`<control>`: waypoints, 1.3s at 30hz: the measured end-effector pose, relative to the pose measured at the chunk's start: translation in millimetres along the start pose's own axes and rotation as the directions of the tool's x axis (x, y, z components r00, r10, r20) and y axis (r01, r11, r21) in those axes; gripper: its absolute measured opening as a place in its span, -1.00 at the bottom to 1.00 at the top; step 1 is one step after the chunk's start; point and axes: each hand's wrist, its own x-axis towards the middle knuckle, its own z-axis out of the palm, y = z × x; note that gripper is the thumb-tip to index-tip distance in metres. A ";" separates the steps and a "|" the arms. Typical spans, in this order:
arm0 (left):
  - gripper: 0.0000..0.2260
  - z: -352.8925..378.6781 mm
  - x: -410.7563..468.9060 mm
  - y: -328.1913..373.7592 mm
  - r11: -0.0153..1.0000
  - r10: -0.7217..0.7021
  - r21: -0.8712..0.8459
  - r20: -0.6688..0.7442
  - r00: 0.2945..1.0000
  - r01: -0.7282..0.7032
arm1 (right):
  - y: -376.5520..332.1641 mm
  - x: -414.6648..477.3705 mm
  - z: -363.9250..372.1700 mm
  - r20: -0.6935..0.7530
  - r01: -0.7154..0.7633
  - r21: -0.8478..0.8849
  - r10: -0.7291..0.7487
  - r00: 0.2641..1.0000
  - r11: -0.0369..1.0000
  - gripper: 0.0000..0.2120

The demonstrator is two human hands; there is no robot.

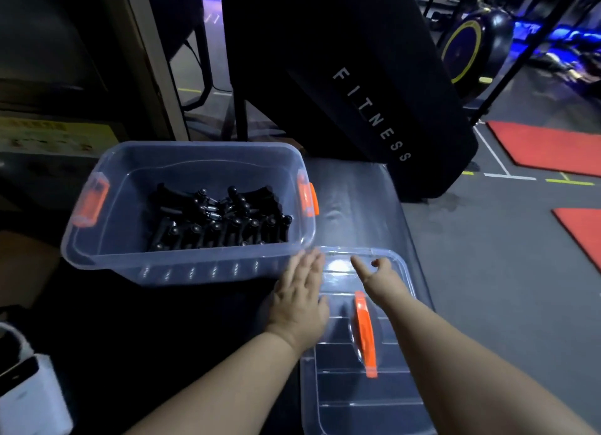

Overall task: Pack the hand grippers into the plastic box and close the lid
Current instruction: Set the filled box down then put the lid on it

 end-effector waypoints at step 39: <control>-0.83 -65.1 131.6 69.3 -0.025 -0.541 -0.904 0.372 0.754 0.427 | 41.2 -15.1 -162.1 -0.339 -0.073 0.138 0.116 0.934 0.988 -0.24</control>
